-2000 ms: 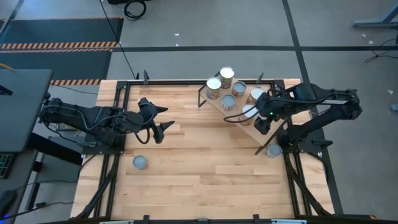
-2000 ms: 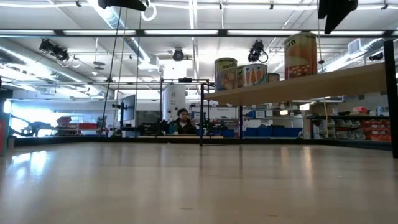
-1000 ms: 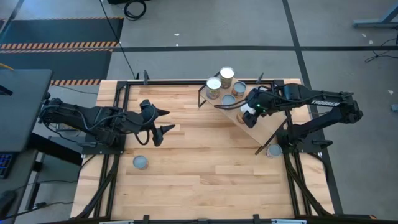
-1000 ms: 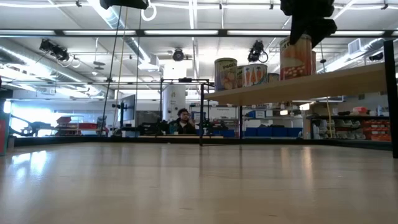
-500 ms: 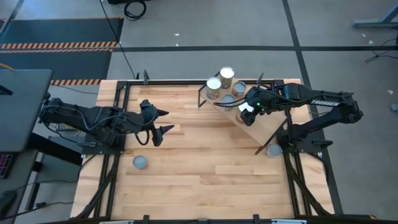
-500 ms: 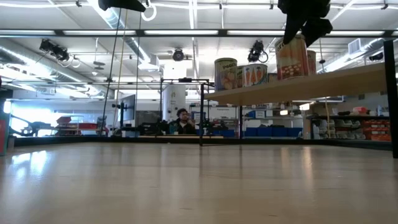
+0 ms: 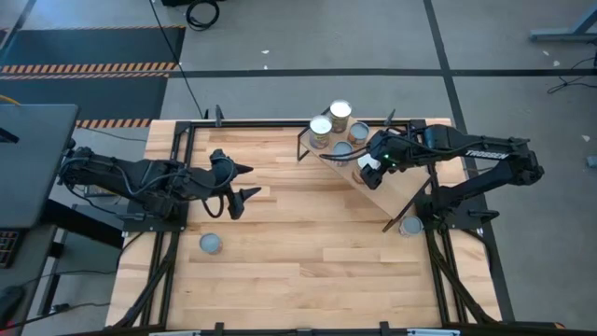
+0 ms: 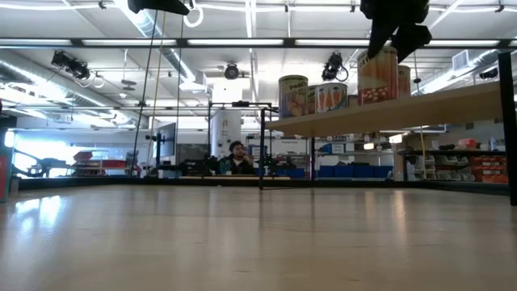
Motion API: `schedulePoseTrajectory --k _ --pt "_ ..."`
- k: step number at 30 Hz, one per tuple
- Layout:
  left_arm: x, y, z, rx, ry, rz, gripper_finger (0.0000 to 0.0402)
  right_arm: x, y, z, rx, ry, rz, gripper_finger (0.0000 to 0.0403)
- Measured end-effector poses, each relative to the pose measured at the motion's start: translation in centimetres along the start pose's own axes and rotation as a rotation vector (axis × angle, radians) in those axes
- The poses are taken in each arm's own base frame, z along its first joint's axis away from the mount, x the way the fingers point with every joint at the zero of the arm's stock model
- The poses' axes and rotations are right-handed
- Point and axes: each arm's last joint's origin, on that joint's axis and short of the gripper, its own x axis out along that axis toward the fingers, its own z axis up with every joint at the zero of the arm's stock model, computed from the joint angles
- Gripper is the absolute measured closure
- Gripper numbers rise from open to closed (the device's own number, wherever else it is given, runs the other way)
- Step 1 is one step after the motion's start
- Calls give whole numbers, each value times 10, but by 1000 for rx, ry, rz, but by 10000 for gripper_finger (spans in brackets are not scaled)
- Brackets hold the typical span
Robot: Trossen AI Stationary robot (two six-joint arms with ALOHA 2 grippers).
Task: Pick and place cans onto a shelf
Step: Put the canned corn can on the shelf, then put the small canned corn on the shelf
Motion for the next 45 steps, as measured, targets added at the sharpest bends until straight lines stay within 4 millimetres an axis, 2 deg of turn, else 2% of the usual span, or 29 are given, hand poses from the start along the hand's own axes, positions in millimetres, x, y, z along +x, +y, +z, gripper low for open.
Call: schedulePoseTrajectory --k 4,7,12,16,19,22,26,28,32,37,40,45 --pt "0 0 0 0 0 0 104 1 0 1 -5 3 -5 21" --pt "0 0 0 1 2 0 104 -5 0 4 -1 -17 6 13" --pt "0 0 0 1 2 -1 104 -29 -1 17 -1 -127 1 15" --pt "0 0 0 -6 2 -1 104 -50 2 32 19 -282 32 23" --pt "-2 0 0 -12 1 -9 104 -60 14 44 20 -428 142 27" --pt "-9 -1 1 -17 3 -59 104 -63 35 53 -36 -542 239 30" --pt "-26 -8 2 -50 59 -240 104 -59 67 56 -143 -609 337 32" --pt "-32 -14 -1 -92 130 -363 104 -55 80 56 -181 -623 363 32" --pt "-43 -28 -30 -186 491 -469 104 -47 97 51 -242 -614 379 32" --pt "-66 -40 -66 -278 886 -366 104 -46 106 46 -299 -611 393 32" --pt "-74 -46 -81 -264 996 -251 105 -46 109 44 -350 -615 389 32" --pt "-69 -56 -95 -232 1105 -156 120 -46 112 42 -443 -641 344 32"
